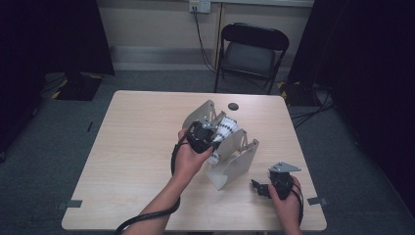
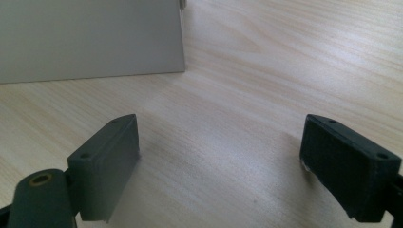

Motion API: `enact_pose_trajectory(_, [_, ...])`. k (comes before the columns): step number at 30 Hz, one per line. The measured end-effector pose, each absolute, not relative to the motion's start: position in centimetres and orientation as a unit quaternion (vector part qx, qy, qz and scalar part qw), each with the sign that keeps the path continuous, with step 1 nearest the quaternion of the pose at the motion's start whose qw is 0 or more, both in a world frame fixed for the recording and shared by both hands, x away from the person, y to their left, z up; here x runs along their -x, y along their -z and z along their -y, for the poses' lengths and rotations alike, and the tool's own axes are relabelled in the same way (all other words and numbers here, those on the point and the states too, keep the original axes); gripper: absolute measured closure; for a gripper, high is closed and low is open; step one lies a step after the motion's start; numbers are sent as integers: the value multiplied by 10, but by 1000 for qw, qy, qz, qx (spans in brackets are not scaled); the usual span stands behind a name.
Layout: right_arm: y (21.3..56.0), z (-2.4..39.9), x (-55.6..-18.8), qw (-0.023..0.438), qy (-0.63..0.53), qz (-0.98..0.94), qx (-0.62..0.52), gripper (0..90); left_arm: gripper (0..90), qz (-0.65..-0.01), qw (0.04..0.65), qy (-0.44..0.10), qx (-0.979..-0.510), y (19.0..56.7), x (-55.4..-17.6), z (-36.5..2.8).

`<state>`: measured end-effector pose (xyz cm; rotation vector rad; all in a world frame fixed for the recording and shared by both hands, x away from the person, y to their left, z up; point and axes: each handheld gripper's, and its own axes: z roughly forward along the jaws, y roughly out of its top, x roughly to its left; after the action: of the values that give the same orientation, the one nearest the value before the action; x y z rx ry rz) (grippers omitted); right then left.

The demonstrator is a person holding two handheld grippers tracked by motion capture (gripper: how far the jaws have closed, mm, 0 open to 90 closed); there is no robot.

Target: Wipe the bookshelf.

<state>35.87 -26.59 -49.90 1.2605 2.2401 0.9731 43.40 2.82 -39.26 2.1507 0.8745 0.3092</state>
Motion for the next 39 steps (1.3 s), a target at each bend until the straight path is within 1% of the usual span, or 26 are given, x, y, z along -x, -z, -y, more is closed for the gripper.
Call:
enact_pose_trajectory(15, [499, 266, -359, 195, -347, -800, -449, 124, 798, -350, 366, -103, -856, 422, -439, -23])
enact_pose_trajectory(30, [499, 265, -359, 195, -347, -800, -449, 123, 798, -365, 336, -73, -865, 461, -431, -26])
enact_pose_trajectory(31, [499, 265, -359, 195, -347, -800, -449, 123, 798, -367, 335, -67, -865, 462, -431, -26])
enact_pose_trajectory(39, [499, 266, -359, 195, -347, -800, -449, 123, 794, -367, 337, -74, -864, 465, -426, -30])
